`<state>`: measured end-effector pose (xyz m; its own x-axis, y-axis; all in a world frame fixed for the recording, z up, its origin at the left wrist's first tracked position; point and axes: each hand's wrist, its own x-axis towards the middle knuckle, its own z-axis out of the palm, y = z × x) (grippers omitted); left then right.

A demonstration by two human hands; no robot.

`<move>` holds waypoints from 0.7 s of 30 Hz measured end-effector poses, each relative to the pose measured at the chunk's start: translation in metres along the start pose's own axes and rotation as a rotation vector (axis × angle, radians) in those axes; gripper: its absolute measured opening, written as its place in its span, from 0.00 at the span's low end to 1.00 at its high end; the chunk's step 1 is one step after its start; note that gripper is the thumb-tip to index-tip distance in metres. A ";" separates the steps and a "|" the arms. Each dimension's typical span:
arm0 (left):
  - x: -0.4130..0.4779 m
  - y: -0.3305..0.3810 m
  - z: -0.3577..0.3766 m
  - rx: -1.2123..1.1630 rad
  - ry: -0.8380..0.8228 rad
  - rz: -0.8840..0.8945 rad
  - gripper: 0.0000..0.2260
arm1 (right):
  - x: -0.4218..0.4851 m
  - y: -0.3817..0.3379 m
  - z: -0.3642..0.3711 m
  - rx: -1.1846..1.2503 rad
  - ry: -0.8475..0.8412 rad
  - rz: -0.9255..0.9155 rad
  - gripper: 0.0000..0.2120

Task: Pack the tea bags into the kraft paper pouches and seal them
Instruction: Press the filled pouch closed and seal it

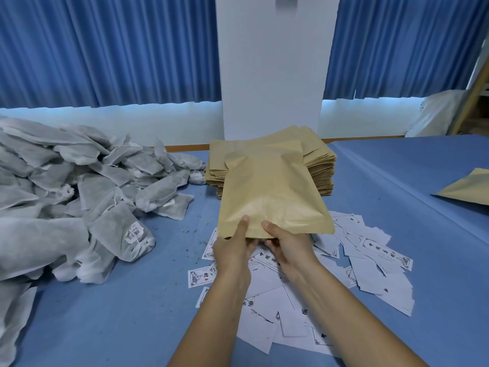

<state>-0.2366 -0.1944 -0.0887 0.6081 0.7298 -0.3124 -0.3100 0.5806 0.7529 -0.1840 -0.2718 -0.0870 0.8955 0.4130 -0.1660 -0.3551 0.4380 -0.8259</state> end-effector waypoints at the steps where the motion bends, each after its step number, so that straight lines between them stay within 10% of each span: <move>1: -0.003 0.000 0.000 -0.006 -0.029 -0.046 0.13 | -0.001 0.000 0.000 -0.005 -0.005 0.018 0.07; 21: 0.000 -0.003 0.002 0.094 -0.025 0.027 0.06 | -0.005 -0.005 -0.002 0.021 0.048 0.033 0.05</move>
<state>-0.2339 -0.1973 -0.0899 0.6189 0.7349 -0.2773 -0.2572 0.5232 0.8124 -0.1860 -0.2773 -0.0831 0.8950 0.3888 -0.2186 -0.3894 0.4419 -0.8082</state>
